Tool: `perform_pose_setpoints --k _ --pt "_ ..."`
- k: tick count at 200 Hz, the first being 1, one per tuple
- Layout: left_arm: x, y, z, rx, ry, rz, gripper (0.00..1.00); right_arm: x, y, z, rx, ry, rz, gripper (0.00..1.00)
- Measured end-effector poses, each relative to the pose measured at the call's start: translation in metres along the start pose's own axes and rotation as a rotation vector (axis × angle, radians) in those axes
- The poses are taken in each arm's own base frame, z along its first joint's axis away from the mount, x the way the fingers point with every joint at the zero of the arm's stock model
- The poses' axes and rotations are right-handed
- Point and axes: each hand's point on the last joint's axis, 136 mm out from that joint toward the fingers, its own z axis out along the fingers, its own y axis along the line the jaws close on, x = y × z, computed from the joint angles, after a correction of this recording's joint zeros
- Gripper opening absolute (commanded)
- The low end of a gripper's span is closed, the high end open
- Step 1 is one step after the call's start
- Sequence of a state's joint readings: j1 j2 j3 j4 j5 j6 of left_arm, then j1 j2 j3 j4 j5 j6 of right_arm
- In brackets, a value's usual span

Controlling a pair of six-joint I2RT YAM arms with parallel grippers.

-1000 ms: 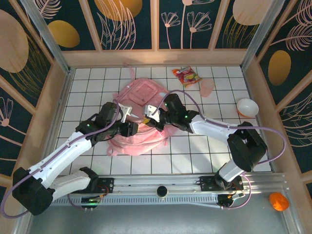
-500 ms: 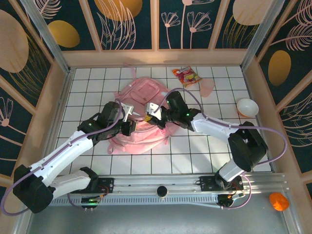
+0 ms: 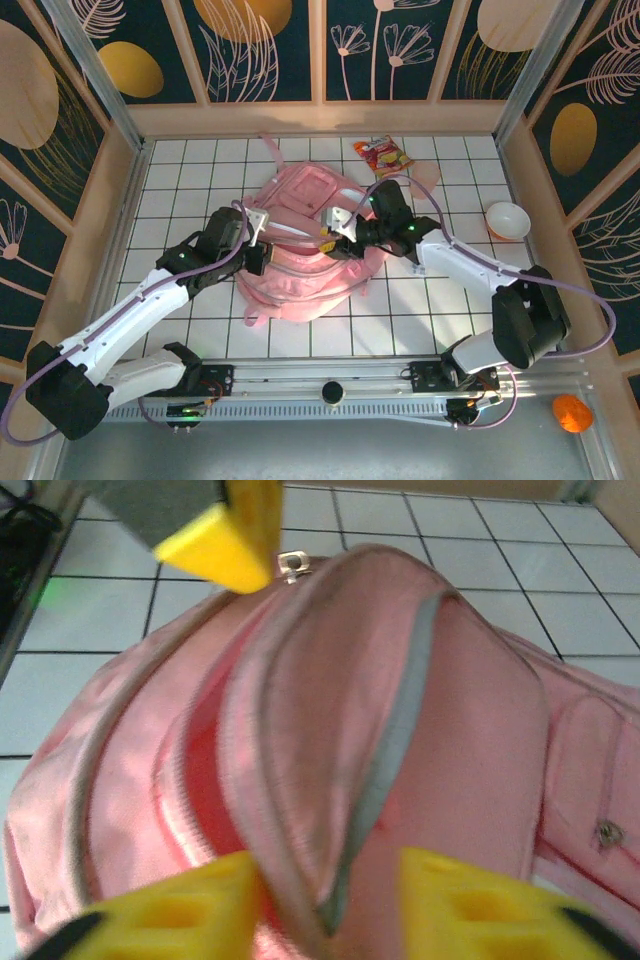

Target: Pack books, pencil case, and school supplies into a backpack

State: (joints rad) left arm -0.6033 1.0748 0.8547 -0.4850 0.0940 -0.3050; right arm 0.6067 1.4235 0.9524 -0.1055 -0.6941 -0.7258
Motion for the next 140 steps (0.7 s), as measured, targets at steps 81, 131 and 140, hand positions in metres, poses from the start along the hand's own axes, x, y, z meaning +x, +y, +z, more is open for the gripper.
perform_pose_setpoints --k 81,131,140 --pt "0.006 -0.018 0.004 0.121 0.034 0.046 0.00 -0.057 0.026 0.027 0.080 -0.105 0.065 0.57" --pt "0.006 -0.019 0.003 0.124 0.031 0.049 0.00 -0.030 0.021 0.051 0.086 -0.026 0.139 0.46" --pt "0.006 -0.019 0.003 0.123 0.030 0.049 0.00 -0.029 0.020 0.051 0.091 -0.023 0.139 0.30"
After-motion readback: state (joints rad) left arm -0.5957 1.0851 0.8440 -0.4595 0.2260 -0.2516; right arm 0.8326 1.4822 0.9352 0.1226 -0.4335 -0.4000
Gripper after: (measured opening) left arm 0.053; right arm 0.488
